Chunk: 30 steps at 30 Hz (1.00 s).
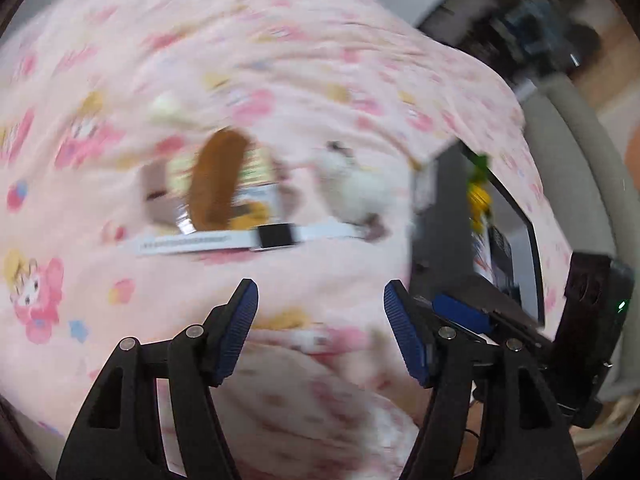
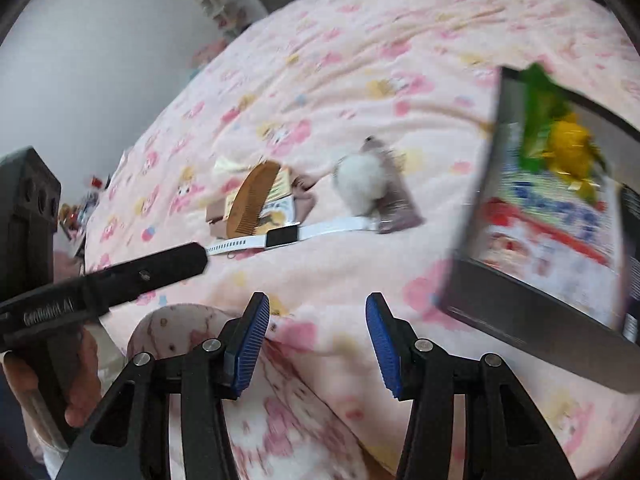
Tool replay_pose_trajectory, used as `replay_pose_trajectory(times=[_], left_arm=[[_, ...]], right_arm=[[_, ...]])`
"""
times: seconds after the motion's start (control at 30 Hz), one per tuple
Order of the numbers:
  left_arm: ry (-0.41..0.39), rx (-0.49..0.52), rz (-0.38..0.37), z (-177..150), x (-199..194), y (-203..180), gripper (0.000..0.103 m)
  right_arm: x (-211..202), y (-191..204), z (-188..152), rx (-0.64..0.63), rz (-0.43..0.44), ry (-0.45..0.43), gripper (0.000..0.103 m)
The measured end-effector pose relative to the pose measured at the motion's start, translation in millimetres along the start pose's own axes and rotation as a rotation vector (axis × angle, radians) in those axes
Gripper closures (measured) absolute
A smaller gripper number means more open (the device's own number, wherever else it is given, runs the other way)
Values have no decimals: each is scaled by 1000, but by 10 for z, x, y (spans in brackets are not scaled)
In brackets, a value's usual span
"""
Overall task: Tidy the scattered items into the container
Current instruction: 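Move the right gripper back toward the white watch strap, then grasp the white watch strap with the right gripper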
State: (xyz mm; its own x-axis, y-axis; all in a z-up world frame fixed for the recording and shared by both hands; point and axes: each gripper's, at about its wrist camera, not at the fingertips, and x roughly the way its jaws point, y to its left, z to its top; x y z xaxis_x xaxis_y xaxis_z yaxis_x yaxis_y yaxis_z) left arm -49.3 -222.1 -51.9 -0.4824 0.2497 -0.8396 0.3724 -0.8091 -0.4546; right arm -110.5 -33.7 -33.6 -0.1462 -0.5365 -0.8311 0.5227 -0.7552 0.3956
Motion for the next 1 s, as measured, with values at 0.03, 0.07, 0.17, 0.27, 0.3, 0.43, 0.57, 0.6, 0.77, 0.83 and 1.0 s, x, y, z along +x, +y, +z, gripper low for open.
replay_pose_trajectory(times=[0.03, 0.07, 0.17, 0.27, 0.3, 0.43, 0.57, 0.6, 0.77, 0.83, 1.0], left_arm=[[52, -15, -61, 73, 112, 183, 35], [88, -20, -80, 126, 179, 277, 35], [195, -99, -65, 247, 468, 644, 36], [233, -161, -86, 293, 659, 883, 36], [228, -183, -90, 304, 672, 925, 37], [141, -298, -171, 322, 684, 1199, 38], [76, -401, -181, 308, 684, 1418, 47], [65, -418, -177, 306, 714, 1459, 48], [46, -418, -147, 259, 732, 1465, 60], [27, -407, -123, 262, 701, 1427, 68], [-41, -302, -62, 258, 513, 1284, 91]], right_arm=[[81, 20, 26, 6, 13, 15, 57], [185, 12, 62, 23, 26, 35, 57], [540, -88, 165, 123, 67, 104, 57], [789, -172, 255, 194, 70, 133, 57], [857, -190, 291, 206, 61, 130, 57], [1039, -224, 429, 246, 45, 102, 57], [1164, -267, 512, 282, 51, 74, 57], [1230, -294, 527, 297, 58, 81, 57], [1401, -436, 510, 381, 100, 117, 55], [1386, -393, 507, 360, 98, 114, 55], [1268, -243, 479, 316, 133, 105, 55]])
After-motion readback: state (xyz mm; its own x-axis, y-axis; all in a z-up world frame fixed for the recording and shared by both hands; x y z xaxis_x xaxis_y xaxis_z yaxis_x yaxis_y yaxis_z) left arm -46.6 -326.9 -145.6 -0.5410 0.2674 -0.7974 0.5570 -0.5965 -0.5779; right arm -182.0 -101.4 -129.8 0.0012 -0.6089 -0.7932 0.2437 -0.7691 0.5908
